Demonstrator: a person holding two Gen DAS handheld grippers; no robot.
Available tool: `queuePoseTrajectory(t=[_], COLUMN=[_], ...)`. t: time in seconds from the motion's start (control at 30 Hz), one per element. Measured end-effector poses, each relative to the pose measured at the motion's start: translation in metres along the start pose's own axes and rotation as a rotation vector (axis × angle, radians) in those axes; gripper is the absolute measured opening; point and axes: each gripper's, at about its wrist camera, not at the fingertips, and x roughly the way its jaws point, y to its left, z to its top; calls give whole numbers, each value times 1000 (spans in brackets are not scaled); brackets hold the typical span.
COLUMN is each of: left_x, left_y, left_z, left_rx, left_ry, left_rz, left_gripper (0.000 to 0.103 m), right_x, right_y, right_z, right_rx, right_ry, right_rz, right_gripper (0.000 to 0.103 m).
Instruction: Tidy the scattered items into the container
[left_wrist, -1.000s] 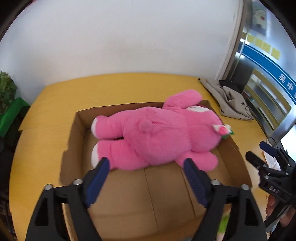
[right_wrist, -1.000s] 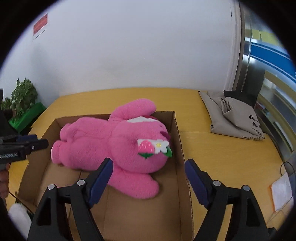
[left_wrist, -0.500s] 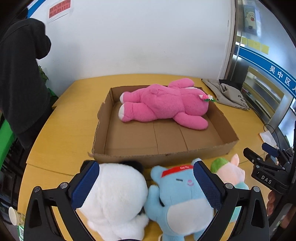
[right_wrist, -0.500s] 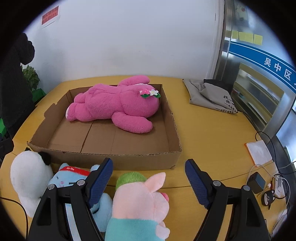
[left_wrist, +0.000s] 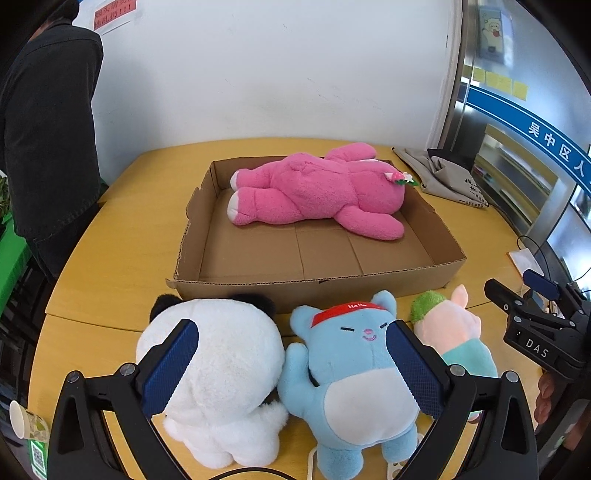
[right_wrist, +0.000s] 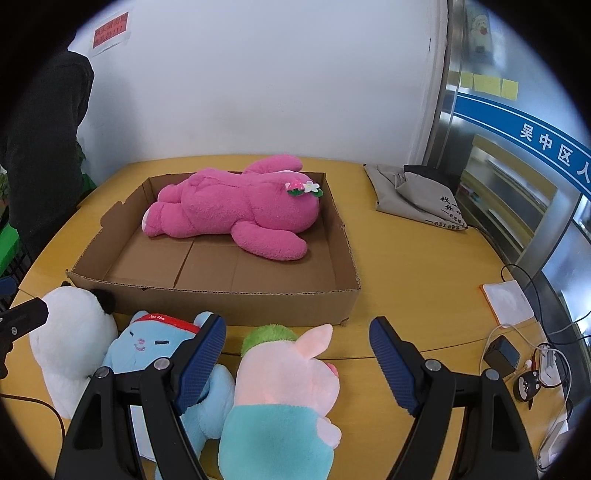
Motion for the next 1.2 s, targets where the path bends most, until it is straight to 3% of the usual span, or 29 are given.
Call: queuePoseTrajectory(t=[1.2], left_x=[12], left_y=[2], left_z=[-8], left_rx=[-23], left_ry=[29], left_rz=[-40], left_gripper=[103], right_x=[16], right_y=[2], right_z=[-7], right_rx=[-11], right_ry=[41], right_rz=[-8], right_gripper=[80])
